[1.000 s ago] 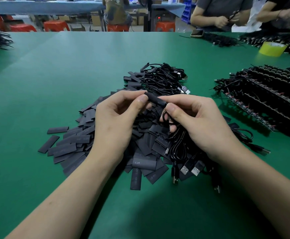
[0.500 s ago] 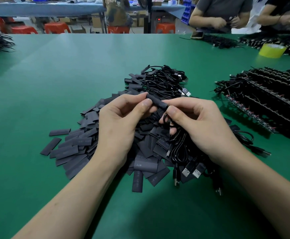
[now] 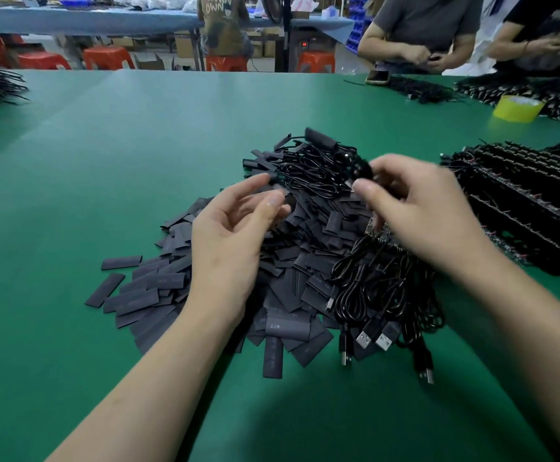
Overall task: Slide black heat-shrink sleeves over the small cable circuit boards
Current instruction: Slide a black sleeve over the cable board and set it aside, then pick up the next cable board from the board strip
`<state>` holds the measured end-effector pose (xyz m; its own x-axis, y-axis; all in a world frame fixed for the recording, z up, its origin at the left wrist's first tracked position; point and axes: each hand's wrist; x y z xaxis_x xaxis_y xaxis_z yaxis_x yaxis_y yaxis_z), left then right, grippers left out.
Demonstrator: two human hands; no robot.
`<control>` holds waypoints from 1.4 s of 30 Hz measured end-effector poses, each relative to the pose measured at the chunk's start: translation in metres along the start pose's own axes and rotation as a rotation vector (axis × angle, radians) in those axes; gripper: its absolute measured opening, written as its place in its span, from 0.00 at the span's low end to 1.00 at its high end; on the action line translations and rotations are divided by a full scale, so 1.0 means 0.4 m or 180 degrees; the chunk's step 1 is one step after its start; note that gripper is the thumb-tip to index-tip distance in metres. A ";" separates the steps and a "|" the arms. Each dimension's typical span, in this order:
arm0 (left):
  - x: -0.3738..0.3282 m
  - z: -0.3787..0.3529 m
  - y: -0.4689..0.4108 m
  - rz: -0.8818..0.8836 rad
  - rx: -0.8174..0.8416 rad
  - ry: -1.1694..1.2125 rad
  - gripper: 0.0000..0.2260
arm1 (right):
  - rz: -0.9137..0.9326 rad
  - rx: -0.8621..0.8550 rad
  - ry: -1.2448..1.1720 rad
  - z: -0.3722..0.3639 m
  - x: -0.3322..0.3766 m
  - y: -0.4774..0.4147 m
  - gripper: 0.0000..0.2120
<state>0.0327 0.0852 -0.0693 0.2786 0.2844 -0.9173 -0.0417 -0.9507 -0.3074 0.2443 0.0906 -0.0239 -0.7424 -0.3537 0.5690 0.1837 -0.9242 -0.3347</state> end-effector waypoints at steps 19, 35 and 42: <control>0.008 -0.006 0.011 -0.0098 0.0432 -0.0596 0.03 | -0.0360 0.0515 0.1193 -0.021 -0.044 -0.216 0.05; 0.019 -0.007 0.015 -0.0152 0.0625 -0.0916 0.04 | -0.1444 0.1280 0.1912 0.018 -0.056 0.001 0.24; 0.020 -0.011 0.015 -0.0114 0.0701 -0.0980 0.04 | -0.1254 0.0790 0.1205 0.023 -0.085 0.009 0.10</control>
<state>0.0391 0.0814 -0.0774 -0.0163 0.3729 -0.9277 -0.2517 -0.8995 -0.3571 0.2761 0.0978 -0.0376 -0.9547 0.0561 0.2921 -0.0407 -0.9975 0.0585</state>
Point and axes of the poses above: each hand's wrist, its own y-axis away from the middle knuckle, its own z-axis out of the back of the hand, x = y × z, and after that the axes turned 10 degrees about x, right-handed
